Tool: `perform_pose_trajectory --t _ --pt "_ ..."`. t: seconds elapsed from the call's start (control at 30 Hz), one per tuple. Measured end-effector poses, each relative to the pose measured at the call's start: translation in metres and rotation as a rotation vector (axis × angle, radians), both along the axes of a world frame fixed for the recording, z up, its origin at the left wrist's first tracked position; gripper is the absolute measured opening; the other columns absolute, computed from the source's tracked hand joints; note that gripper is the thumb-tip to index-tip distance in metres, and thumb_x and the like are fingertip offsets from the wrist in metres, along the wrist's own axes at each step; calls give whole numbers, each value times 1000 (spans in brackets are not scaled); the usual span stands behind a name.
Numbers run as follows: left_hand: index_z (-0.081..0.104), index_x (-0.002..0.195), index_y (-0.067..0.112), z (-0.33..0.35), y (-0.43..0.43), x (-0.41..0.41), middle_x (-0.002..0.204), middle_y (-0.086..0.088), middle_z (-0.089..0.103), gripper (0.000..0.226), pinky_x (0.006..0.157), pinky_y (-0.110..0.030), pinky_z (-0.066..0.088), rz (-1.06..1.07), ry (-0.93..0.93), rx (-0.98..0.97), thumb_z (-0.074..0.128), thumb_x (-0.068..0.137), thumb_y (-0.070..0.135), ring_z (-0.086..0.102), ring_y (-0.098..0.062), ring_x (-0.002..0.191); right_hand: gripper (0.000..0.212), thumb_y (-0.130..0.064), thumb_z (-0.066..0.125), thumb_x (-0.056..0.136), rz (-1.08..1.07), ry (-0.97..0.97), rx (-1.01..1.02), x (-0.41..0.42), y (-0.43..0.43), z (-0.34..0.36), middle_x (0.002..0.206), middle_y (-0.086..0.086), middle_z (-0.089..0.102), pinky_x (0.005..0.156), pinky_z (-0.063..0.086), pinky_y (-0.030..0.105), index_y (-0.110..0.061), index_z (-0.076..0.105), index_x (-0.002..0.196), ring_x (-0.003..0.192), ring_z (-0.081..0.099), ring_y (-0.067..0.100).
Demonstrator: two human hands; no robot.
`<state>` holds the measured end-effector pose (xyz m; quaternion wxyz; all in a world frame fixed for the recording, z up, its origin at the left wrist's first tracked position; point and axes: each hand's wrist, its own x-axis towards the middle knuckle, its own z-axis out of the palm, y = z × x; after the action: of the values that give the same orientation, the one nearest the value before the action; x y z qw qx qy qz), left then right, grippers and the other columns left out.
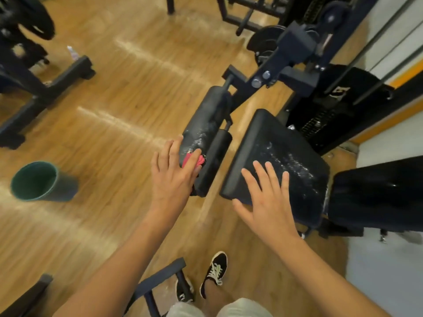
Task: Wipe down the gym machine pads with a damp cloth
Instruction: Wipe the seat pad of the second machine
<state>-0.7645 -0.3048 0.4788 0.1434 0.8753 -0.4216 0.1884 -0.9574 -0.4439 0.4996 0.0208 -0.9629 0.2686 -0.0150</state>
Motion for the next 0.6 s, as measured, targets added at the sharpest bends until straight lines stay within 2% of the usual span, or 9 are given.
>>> perform_pose_trajectory --t 0.13,0.23,0.37,0.5,0.6 --pt "69 128 18 -11 -55 -9 150 -25 48 34 103 -60 44 -43 22 4 46 110 35 48 -45 137 70 -58 45 94 -90 11 -7 -18 -36 -9 165 11 32 124 12 64 -20 43 153 156 20 33" --pt "64 134 21 -25 -90 -19 156 -22 41 36 107 -61 41 -64 69 65 41 111 36 40 -43 144 71 -58 44 94 -151 -8 8 -31 -58 -22 165 10 30 124 10 63 -21 41 155 157 17 32" --pt "62 136 23 -44 -130 -32 158 -20 40 38 110 -60 40 -87 97 129 39 110 39 39 -41 144 73 -59 42 94 -211 9 40 -44 -89 -40 166 10 29 125 10 62 -20 41 156 157 15 31" --pt "58 139 23 -67 -177 -44 161 -19 34 37 111 -61 38 -130 90 202 52 106 37 34 -40 147 73 -59 44 95 -259 -8 77 -53 -132 -61 166 10 31 125 11 63 -20 41 156 157 16 31" --pt "57 139 22 -80 -222 -52 159 -20 34 38 113 -60 37 -147 94 244 44 107 38 34 -42 147 72 -57 47 95 -298 -57 123 -58 -176 -82 165 9 33 124 12 62 -19 42 155 156 19 31"
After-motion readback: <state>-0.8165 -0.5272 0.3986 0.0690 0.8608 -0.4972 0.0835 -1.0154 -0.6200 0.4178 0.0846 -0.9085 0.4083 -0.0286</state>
